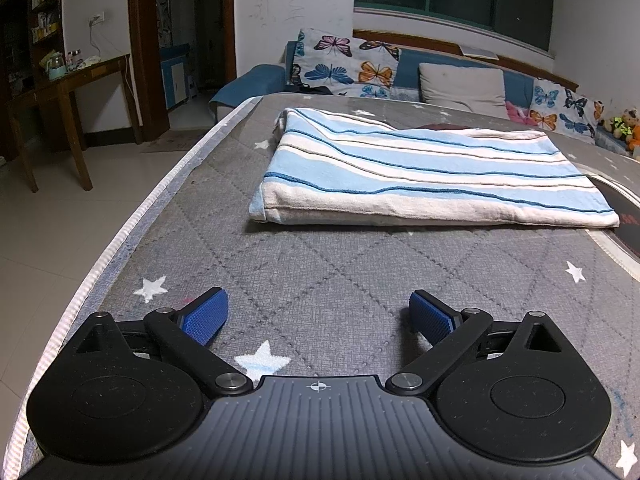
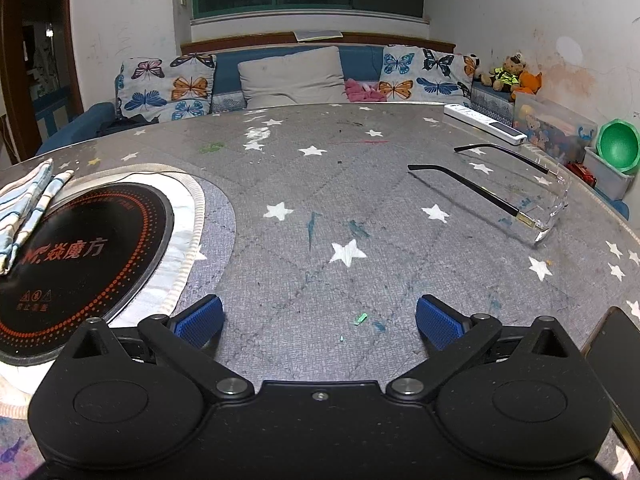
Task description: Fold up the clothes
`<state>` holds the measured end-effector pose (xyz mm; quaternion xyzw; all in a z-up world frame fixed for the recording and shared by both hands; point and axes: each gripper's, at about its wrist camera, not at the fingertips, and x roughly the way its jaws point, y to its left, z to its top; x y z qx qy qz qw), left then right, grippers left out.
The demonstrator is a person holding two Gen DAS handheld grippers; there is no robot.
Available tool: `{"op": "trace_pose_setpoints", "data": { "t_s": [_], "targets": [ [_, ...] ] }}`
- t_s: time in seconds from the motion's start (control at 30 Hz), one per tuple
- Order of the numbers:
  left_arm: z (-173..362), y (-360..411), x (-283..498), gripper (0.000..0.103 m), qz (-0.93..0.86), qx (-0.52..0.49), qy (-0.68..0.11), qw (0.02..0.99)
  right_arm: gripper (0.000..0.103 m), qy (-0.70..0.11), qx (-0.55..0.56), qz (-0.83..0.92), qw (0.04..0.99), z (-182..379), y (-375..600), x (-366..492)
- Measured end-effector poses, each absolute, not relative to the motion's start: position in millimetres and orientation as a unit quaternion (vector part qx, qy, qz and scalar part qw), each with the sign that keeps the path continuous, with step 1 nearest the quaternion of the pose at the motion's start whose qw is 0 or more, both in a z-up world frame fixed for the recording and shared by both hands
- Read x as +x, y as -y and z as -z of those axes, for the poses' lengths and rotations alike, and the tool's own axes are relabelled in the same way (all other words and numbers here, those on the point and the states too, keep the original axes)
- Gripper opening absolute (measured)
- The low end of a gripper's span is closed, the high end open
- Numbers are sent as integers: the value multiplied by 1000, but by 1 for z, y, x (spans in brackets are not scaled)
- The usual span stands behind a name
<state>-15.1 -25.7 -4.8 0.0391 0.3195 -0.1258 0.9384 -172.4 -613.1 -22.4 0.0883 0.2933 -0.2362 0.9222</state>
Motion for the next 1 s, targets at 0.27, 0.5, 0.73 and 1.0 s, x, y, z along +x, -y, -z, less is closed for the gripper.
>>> {"op": "trace_pose_setpoints", "data": {
  "t_s": [0.27, 0.5, 0.73, 1.0],
  "targets": [
    [4, 25, -15, 98, 126, 40, -319, 938, 103, -297, 89, 237, 921, 23, 614, -171],
    [5, 25, -15, 98, 126, 40, -319, 938, 103, -299, 90, 238, 920, 23, 614, -171],
    [5, 25, -15, 98, 126, 39, -319, 938, 103, -299, 90, 238, 920, 23, 614, -170],
    [5, 25, -15, 98, 126, 39, -319, 938, 103, -299, 90, 238, 920, 23, 614, -171]
  ]
}}
